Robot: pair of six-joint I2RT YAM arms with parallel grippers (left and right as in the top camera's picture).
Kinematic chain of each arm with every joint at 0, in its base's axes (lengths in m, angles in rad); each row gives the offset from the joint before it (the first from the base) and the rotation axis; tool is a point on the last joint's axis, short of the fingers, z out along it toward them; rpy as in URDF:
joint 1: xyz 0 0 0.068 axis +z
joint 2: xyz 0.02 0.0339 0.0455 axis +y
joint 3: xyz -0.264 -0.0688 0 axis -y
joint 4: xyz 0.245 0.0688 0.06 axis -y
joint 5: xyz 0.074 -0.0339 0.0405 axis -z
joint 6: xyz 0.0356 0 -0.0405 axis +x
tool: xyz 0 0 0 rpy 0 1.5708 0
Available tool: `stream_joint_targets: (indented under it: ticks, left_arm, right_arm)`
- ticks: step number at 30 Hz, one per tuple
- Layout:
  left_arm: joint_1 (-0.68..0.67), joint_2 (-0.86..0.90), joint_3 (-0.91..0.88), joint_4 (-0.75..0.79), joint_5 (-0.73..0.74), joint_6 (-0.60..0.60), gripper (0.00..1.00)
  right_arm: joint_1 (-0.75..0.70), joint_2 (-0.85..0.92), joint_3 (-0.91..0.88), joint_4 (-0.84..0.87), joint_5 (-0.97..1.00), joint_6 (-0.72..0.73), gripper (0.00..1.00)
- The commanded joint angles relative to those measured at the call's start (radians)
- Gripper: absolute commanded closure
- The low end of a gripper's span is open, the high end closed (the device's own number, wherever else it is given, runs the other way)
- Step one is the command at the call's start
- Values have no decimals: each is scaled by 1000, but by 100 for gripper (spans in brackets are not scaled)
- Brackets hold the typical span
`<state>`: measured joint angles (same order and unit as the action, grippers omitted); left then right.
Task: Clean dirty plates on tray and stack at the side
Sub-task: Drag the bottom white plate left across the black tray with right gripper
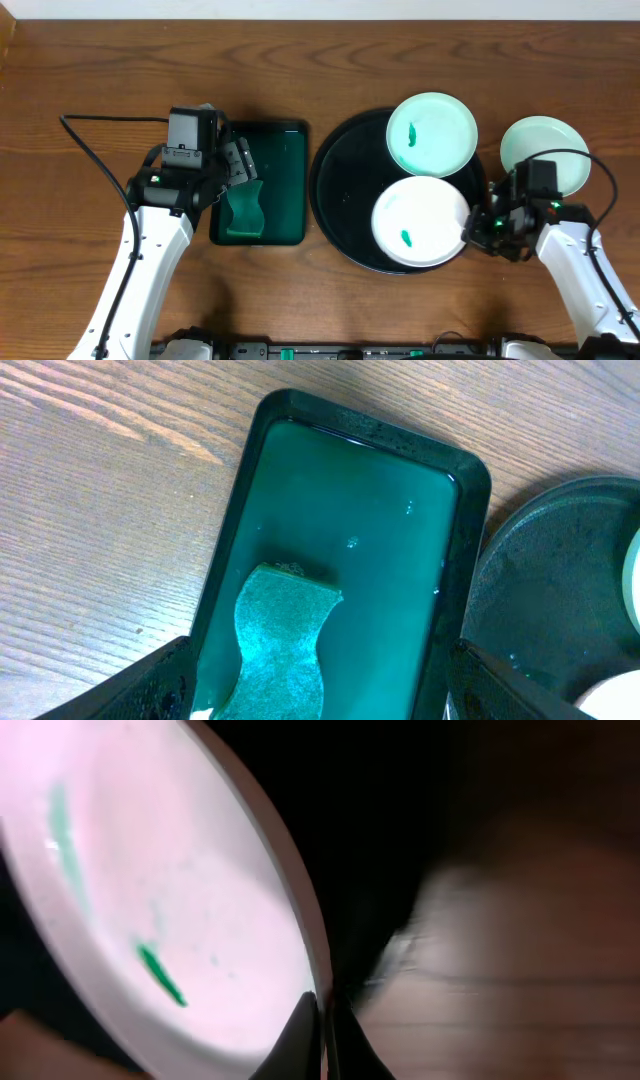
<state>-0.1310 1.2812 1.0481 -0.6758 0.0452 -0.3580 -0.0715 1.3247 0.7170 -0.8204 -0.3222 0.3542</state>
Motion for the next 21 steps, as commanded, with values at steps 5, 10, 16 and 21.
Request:
stream_joint_targets:
  ticks: [5, 10, 16, 21]
  left_arm:
    - [4, 0, 22, 0, -13, 10, 20]
    - [4, 0, 22, 0, -13, 10, 20]
    - [4, 0, 22, 0, -13, 10, 20]
    - [4, 0, 22, 0, -13, 10, 20]
  right_arm:
    - [119, 0, -1, 75, -178, 167, 99]
    - [198, 0, -2, 137, -96, 419, 99]
    - [304, 0, -7, 136, 36, 642, 99]
    - [399, 2, -12, 138, 123, 757, 95]
